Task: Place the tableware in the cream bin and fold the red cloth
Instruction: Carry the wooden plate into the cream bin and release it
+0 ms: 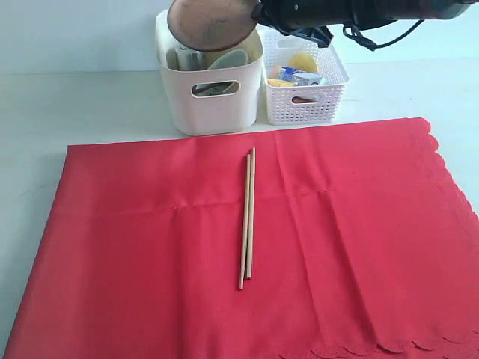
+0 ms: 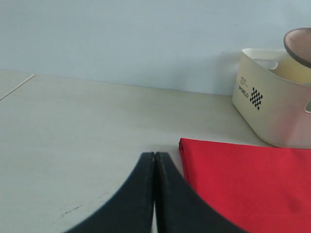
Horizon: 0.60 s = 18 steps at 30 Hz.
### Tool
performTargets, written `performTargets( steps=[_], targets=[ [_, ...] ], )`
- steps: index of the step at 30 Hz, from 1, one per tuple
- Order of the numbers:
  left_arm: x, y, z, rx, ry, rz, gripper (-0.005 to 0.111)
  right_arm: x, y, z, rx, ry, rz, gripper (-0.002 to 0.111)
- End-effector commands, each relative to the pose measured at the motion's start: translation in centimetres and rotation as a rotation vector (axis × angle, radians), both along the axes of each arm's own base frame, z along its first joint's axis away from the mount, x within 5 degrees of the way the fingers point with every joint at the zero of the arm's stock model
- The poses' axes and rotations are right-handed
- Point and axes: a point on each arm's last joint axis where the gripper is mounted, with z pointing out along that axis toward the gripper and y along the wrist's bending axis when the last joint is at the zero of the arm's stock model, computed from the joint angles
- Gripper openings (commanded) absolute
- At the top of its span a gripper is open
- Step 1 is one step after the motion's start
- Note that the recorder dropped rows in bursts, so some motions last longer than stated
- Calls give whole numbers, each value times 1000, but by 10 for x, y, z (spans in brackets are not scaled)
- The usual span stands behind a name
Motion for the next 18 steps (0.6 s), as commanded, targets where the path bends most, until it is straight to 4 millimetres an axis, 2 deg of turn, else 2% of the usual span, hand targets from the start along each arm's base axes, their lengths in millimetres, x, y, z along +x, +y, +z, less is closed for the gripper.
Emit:
performTargets(
  steps=[1,12,18],
  targets=[
    [0,0,2,-5,-21,-7,2,9,2,6,20,-27,0,0],
    [0,0,2,-5,-21,-7,2,9,3,5,-24,-47,23,2],
    [0,0,2,-5,-21,-7,2,9,3,5,-31,-49,27,28]
  ],
)
